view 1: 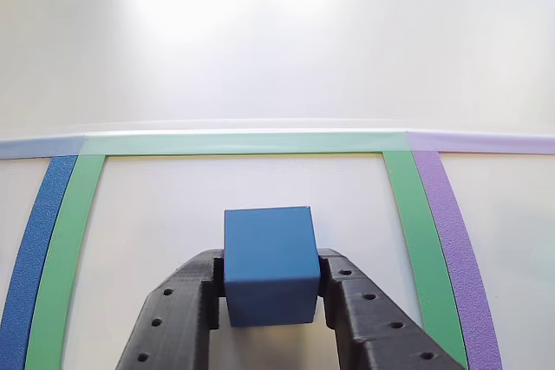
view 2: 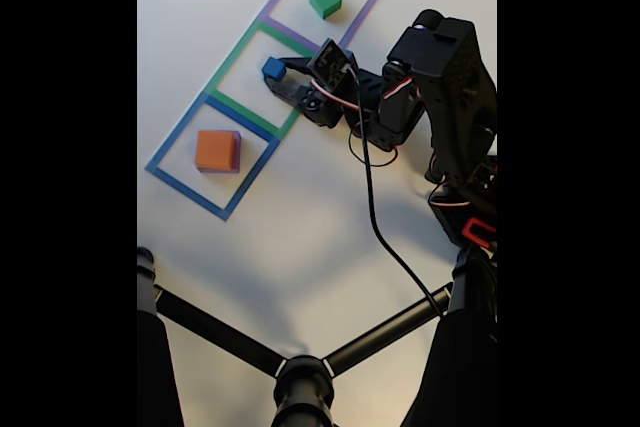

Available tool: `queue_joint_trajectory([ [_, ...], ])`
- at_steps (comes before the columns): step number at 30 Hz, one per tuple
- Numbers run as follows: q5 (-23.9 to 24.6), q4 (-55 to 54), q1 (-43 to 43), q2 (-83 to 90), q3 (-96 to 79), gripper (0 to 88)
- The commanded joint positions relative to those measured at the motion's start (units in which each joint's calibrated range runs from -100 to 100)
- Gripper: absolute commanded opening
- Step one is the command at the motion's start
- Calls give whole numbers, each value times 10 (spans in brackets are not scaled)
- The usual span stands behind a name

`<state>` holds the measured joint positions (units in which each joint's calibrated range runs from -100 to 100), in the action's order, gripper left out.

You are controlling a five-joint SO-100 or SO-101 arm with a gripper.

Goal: Tower of hanoi

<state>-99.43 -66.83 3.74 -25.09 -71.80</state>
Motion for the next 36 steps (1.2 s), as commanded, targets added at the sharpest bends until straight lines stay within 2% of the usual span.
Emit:
queue_joint_trajectory([
  [1,-6,-17,10,2,-1,173],
  [10,-6,-6,11,36,-16,239],
  [14,-6,48,0,119,-35,259],
  [23,-6,353,-26,470,-73,258],
  [24,-6,380,-26,499,-72,240],
  [28,-6,523,-15,626,-65,39],
  [29,-6,558,-9,653,-60,16],
  [36,-6,924,48,809,65,0],
])
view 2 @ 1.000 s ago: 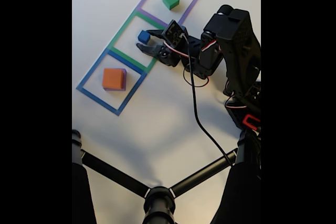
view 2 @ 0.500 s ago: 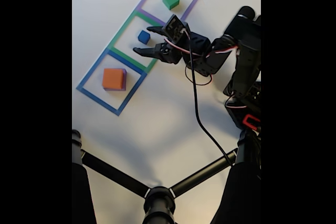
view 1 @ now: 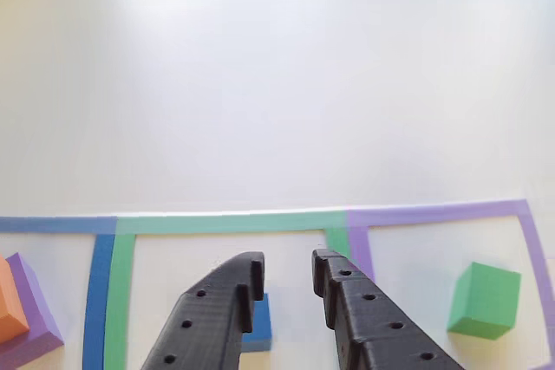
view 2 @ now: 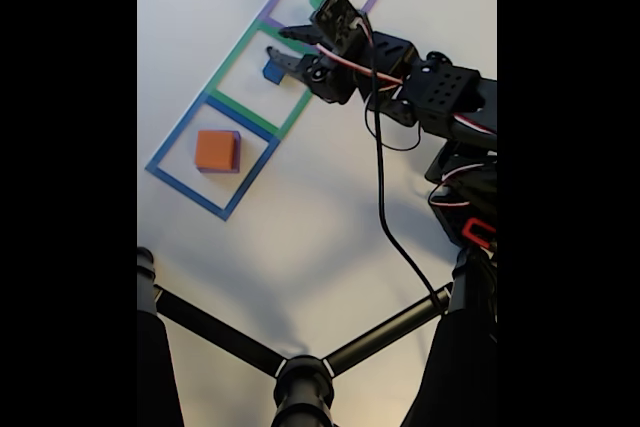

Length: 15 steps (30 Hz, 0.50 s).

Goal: Tower of hanoi

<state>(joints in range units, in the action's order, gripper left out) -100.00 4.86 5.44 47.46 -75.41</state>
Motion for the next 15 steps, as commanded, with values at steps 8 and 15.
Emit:
queue_joint_trajectory([
  [8,0,664,114,88,453,0],
  [15,0,836,170,15,657,0],
])
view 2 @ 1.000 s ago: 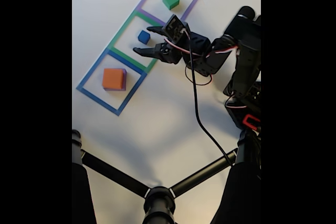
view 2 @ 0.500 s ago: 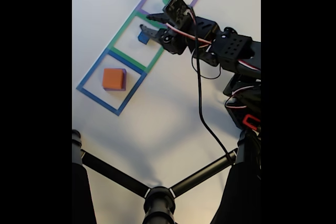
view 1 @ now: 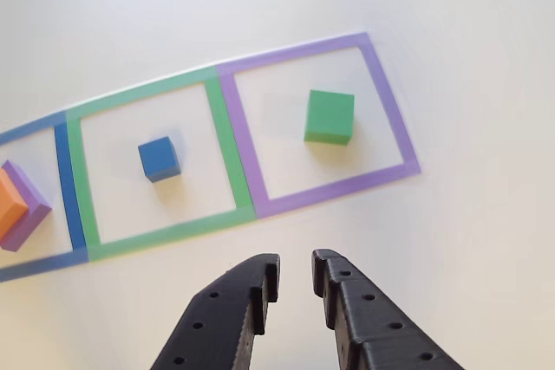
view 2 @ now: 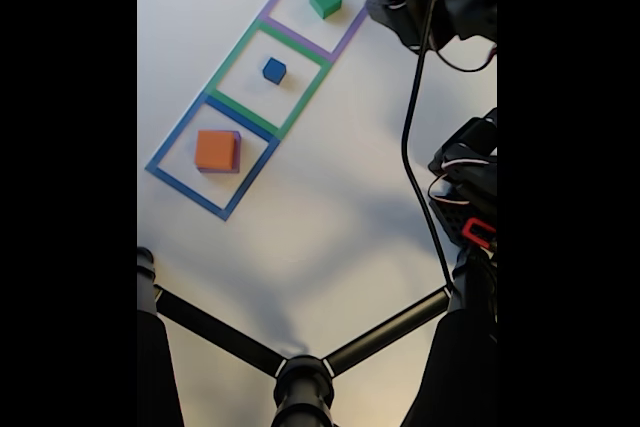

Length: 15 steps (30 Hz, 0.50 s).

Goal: Tower of hanoi

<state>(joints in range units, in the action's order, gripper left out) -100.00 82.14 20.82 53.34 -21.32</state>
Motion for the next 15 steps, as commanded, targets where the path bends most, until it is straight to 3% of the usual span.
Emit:
queue_joint_trajectory([
  [1,0,79,22,-54,143,0],
  [7,0,140,75,-105,235,0],
  [11,0,146,112,-111,228,1],
  [15,0,115,164,-84,146,63],
])
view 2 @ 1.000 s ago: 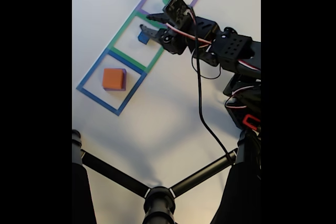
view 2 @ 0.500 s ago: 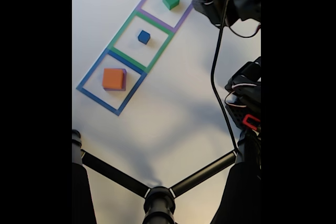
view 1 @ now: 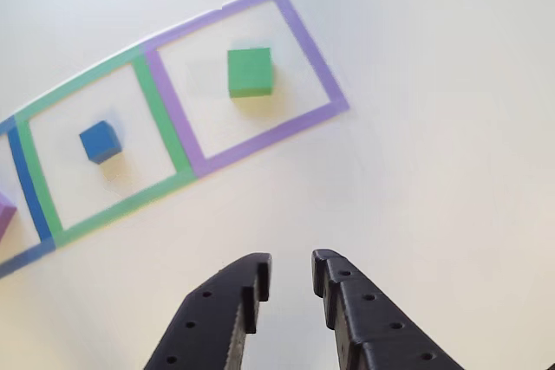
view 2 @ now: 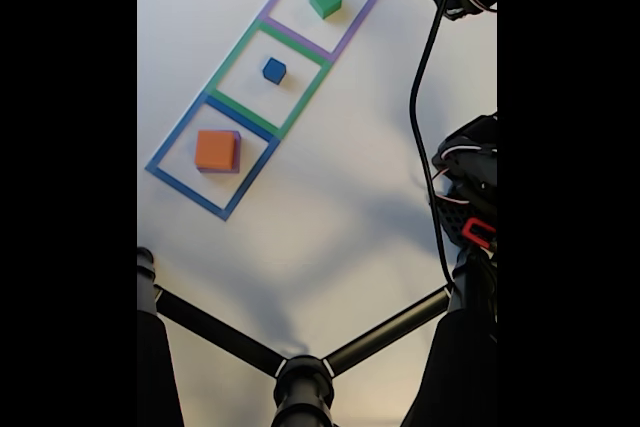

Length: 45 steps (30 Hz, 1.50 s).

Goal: Tower of hanoi

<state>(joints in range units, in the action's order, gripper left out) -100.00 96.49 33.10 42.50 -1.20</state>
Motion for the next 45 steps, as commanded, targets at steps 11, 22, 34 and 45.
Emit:
queue_joint_trajectory([
  [11,0,-496,60,133,-528,291],
  [22,0,-921,47,-4,-724,435],
  [34,0,-1266,32,-266,-759,437],
  [45,0,-1449,48,-442,-744,434],
])
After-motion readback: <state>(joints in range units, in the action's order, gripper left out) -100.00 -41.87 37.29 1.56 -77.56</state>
